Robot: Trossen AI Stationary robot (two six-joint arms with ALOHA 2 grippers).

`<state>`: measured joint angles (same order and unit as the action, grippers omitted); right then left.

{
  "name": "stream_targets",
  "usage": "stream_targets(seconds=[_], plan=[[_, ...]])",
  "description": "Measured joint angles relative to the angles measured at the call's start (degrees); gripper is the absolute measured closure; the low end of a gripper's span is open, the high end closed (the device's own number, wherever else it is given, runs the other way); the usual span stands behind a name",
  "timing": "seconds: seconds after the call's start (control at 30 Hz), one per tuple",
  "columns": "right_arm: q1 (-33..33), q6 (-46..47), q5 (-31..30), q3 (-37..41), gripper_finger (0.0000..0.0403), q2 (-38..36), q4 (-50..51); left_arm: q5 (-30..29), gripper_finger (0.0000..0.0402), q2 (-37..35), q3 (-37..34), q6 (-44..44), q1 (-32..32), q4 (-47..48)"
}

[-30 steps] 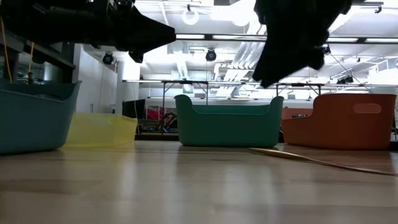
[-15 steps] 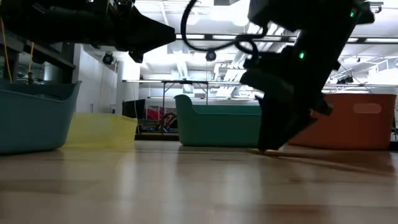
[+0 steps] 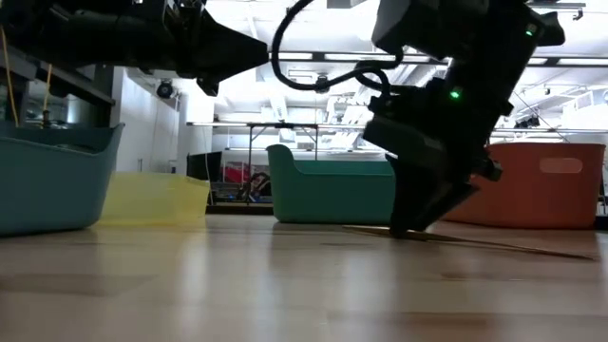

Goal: Sort silverware by color (type)
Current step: Put the gold knife into the blue bin

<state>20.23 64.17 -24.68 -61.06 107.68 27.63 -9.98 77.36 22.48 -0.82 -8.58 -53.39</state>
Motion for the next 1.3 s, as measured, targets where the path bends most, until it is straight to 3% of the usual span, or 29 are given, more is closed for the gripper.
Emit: stream_targets(seconds=[0.27,0.47,0.83,1.3], plan=[[0.1,-0.6,-0.5,0.9,0.0293,1.6,-0.5,0.0,0.0319,0.0,0.0,0.0,0.0,0.0],[0.1,-3.8,-0.2,0.9,0.0389,2.3,-0.5,0.0,0.0319,0.0,0.0,0.0,0.0,0.0],[1.6,-6.2,-1.2,1.1,0.0399,0.7,-0.8,0.0,0.0319,-0.7,0.0,0.0,0.0,-0.1],[4.7,-10.3,-5.4,1.3,0.0399,-8.0,0.6,0.9,0.0319,-10.0,0.0,0.0,-2.8,5.3]])
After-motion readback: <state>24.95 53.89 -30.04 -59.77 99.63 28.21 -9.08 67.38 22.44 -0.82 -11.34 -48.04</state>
